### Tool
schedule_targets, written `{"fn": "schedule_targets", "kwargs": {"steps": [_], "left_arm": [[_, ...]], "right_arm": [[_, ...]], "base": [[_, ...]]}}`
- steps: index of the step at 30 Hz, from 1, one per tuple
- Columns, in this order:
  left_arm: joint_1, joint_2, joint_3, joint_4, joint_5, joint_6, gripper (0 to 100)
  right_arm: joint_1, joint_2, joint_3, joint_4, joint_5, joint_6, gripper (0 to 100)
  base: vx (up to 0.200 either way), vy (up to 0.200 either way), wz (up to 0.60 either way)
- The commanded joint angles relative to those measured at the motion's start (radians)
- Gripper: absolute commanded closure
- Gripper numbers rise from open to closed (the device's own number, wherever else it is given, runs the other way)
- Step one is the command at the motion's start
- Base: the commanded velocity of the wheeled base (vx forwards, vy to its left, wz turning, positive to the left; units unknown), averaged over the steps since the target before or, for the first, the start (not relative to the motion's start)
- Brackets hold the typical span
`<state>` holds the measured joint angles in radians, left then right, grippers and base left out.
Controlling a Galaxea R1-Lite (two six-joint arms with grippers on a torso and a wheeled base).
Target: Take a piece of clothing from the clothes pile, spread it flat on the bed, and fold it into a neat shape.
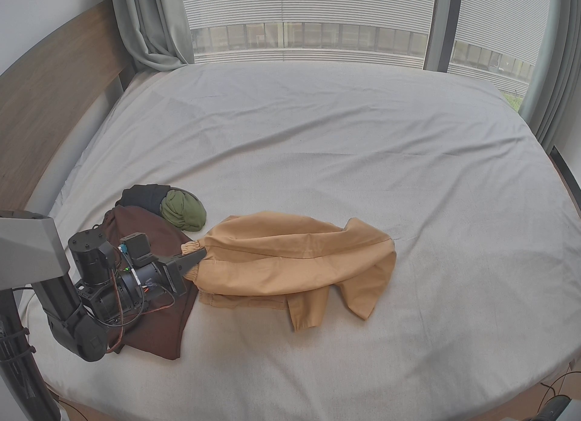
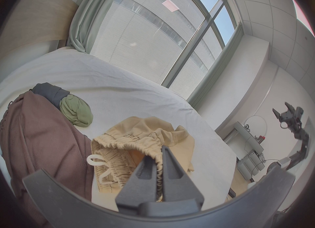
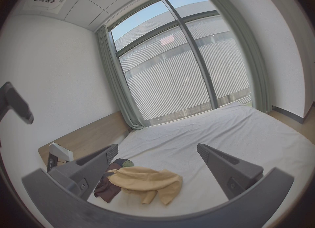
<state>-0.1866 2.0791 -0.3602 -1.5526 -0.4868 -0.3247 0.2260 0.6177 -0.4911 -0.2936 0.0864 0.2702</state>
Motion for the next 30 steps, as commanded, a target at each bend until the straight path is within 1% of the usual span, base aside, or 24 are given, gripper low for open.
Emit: {"fn": "schedule_targets", "kwargs": {"steps": [1,5,7,10,13,17,21,26,29,30], "left_arm": [[0.001,-0.005,-0.028,0.000,-0.003,-0.002,100],[0.003,0.001,-0.029,0.000,-0.004,-0.002,100],[0.001,0.004,-0.025,0.000,-0.004,-0.001,100],[0.003,0.007,-0.031,0.000,-0.004,-0.002,100],[0.006,0.004,-0.029,0.000,-0.004,-0.002,100],[0.004,0.007,-0.025,0.000,-0.004,-0.002,100],[0.003,0.013,-0.028,0.000,-0.004,-0.002,100],[0.006,0.018,-0.029,0.000,-0.006,-0.002,100],[0.006,0.018,-0.029,0.000,-0.006,-0.002,100],[0.006,0.019,-0.029,0.000,-0.006,-0.001,100]], "right_arm": [[0.078,0.418,-0.187,-0.151,0.021,0.006,0],[0.064,0.475,-0.172,-0.156,0.032,0.020,0],[0.027,0.510,-0.165,-0.157,0.069,0.034,0],[-0.025,0.556,-0.146,-0.162,0.104,0.030,0],[-0.030,0.590,-0.144,-0.173,0.122,0.038,0],[-0.033,0.646,-0.142,-0.194,0.127,0.043,0],[-0.025,0.772,-0.098,-0.320,0.128,0.067,0],[-0.025,0.926,-0.044,-0.481,0.173,0.081,0],[-0.025,0.964,-0.034,-0.519,0.190,0.096,0],[-0.028,0.995,-0.030,-0.547,0.205,0.121,0]], "base": [[0.000,0.000,0.00],[0.000,0.000,0.00],[0.000,0.000,0.00],[0.000,0.000,0.00],[0.000,0.000,0.00],[0.000,0.000,0.00],[0.000,0.000,0.00],[0.000,0.000,0.00],[0.000,0.000,0.00],[0.000,0.000,0.00]]}}
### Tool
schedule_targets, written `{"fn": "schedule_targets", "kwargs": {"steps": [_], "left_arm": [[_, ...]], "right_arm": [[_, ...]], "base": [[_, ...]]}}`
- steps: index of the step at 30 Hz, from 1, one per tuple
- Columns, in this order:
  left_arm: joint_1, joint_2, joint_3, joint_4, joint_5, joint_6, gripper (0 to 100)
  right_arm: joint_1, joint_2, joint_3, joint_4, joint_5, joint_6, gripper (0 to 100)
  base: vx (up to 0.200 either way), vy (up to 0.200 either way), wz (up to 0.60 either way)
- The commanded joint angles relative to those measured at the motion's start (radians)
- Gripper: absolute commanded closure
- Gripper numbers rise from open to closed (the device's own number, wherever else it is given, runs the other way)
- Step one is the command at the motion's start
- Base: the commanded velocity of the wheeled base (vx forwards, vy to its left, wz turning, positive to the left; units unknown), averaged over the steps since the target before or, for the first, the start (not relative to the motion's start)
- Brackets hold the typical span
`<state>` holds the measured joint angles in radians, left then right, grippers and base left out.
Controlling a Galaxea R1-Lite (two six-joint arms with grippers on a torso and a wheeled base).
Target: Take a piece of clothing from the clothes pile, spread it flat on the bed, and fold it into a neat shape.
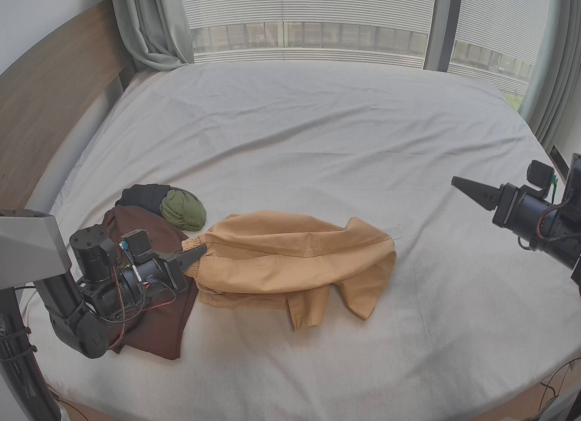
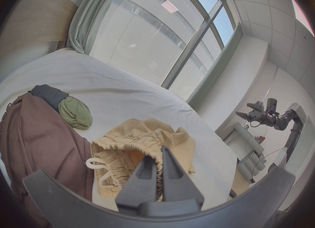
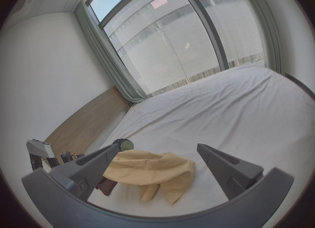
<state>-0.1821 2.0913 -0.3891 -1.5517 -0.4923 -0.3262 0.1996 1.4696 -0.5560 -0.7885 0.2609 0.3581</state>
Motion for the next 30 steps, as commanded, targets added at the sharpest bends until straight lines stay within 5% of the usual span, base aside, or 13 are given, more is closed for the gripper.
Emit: {"fn": "schedule_targets", "kwargs": {"steps": [1,10,30], "left_arm": [[0.003,0.007,-0.002,-0.001,0.000,0.001,100],[0.004,0.012,-0.004,-0.002,0.001,0.001,100],[0.013,0.030,-0.020,-0.002,0.006,0.003,100]], "right_arm": [[-0.003,0.155,0.034,-0.060,0.038,0.044,0],[-0.009,0.256,0.027,-0.080,0.061,0.081,0],[-0.026,0.634,0.042,-0.360,0.132,0.098,0]], "base": [[0.000,0.000,0.00],[0.000,0.000,0.00],[0.000,0.000,0.00]]}}
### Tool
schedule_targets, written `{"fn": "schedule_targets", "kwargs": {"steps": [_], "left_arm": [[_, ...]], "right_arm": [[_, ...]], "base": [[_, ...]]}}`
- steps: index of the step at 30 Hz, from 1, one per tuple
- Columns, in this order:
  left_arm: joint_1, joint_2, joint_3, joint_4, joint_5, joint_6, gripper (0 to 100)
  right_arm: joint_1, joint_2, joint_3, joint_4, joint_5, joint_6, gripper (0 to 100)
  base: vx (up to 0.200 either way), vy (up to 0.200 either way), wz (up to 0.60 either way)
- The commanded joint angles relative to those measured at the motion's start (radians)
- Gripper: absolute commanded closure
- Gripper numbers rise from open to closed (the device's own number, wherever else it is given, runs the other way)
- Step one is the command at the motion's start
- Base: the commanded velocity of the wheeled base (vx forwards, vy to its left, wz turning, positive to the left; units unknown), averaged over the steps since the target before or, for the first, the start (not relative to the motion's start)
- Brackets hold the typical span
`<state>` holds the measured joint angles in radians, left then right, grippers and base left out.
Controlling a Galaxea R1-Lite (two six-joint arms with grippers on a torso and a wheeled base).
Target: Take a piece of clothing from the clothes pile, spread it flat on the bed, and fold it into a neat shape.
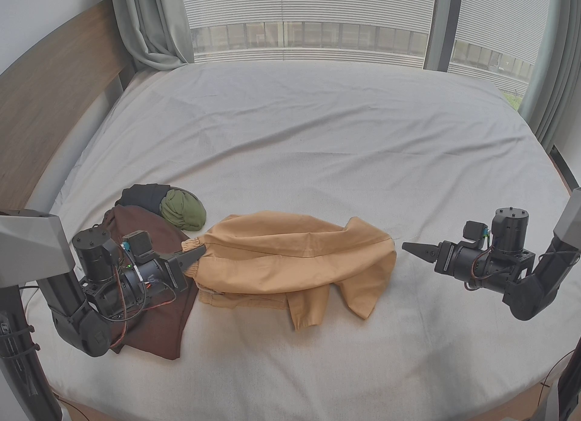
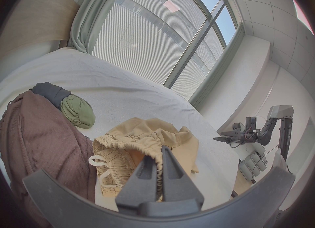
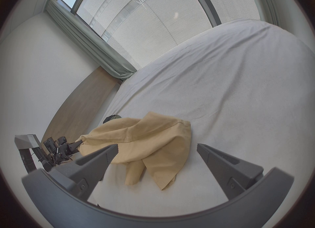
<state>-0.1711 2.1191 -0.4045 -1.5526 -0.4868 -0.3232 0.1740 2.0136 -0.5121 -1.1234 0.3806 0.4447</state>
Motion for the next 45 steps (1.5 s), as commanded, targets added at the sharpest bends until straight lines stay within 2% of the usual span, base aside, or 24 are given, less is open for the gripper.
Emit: {"fn": "schedule_targets", "kwargs": {"steps": [1,17,23,27,34,40,41,45], "left_arm": [[0.002,0.002,-0.005,-0.001,0.001,0.000,100],[0.021,0.004,-0.019,0.000,0.002,0.000,100],[0.019,0.002,-0.019,0.000,0.002,0.000,100],[0.019,0.002,-0.019,0.000,0.002,0.000,100],[0.021,0.004,-0.020,0.000,0.002,-0.002,100],[0.021,0.007,-0.025,0.000,0.002,0.000,100],[0.021,0.010,-0.025,0.000,0.002,0.000,100],[0.021,0.013,-0.027,0.000,0.002,0.000,100]], "right_arm": [[-0.001,0.103,0.000,-0.045,0.018,0.023,0],[0.012,0.281,-0.040,-0.147,0.034,0.042,0],[0.024,0.358,-0.082,-0.173,0.027,0.104,0],[0.032,0.419,-0.101,-0.242,0.026,0.135,0],[0.065,0.488,-0.144,-0.308,0.024,0.164,0],[0.064,0.508,-0.143,-0.381,0.024,0.164,0],[0.064,0.513,-0.143,-0.395,0.024,0.164,100],[0.061,0.511,-0.137,-0.418,0.024,0.164,100]], "base": [[0.000,0.000,0.00],[0.000,0.000,0.00],[0.000,0.000,0.00],[0.000,0.000,0.00],[0.000,0.000,0.00],[0.000,0.000,0.00],[0.000,0.000,0.00],[0.000,0.000,0.00]]}}
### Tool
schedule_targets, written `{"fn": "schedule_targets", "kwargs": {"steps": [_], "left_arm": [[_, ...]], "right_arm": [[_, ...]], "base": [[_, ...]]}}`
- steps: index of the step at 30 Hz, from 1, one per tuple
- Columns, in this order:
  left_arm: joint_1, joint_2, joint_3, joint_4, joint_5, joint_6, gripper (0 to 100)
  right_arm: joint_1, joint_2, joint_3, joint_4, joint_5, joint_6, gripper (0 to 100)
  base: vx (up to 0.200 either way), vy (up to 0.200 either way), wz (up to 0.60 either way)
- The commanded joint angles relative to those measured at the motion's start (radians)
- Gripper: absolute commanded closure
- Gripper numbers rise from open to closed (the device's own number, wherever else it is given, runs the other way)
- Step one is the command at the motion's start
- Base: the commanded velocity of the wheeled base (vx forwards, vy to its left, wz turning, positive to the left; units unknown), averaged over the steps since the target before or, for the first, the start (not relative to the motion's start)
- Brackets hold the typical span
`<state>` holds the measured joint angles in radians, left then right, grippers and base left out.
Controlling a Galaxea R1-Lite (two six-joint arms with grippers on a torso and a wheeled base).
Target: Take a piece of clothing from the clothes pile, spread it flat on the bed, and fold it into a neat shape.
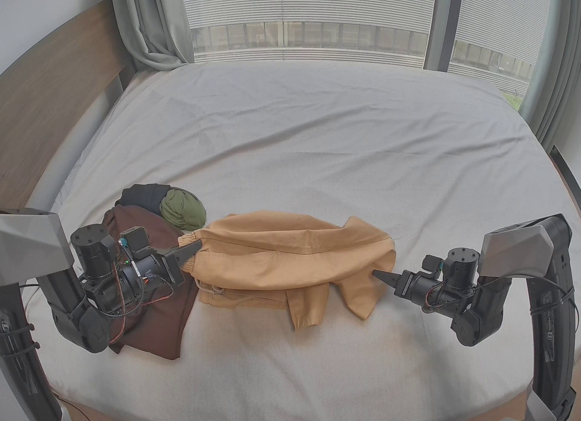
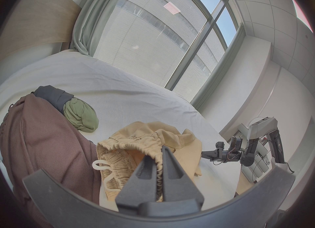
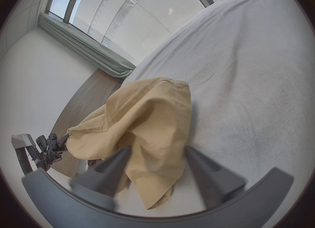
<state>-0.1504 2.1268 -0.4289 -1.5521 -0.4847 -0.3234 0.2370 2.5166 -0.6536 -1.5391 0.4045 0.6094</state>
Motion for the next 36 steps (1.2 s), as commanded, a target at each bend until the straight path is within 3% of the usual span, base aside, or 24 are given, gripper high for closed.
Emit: {"fn": "schedule_targets", "kwargs": {"steps": [1,9,15,23,34,35,36], "left_arm": [[0.002,0.005,-0.002,0.000,0.000,0.000,100],[0.017,0.035,-0.014,0.000,0.003,0.003,100],[0.017,0.038,-0.016,0.000,0.005,0.003,100],[0.022,0.038,-0.017,0.000,0.006,0.003,100],[0.023,0.036,-0.022,0.000,0.006,0.003,100],[0.023,0.036,-0.022,0.000,0.006,0.003,100],[0.023,0.038,-0.022,0.000,0.006,0.003,100]], "right_arm": [[-0.005,-0.001,0.011,-0.003,0.002,0.000,100],[0.008,-0.122,0.095,-0.004,0.007,-0.010,100],[0.090,-0.145,0.166,-0.003,0.047,-0.010,100],[0.099,-0.134,0.229,-0.004,0.206,-0.005,100],[0.114,-0.053,0.249,-0.003,0.212,-0.074,100],[0.113,-0.053,0.249,-0.004,0.212,-0.074,0],[0.111,-0.051,0.243,-0.004,0.211,-0.079,0]], "base": [[0.000,0.000,0.00],[0.000,0.000,0.00],[0.000,0.000,0.00],[0.000,0.000,0.00],[0.000,0.000,0.00],[0.000,0.000,0.00],[0.000,0.000,0.00]]}}
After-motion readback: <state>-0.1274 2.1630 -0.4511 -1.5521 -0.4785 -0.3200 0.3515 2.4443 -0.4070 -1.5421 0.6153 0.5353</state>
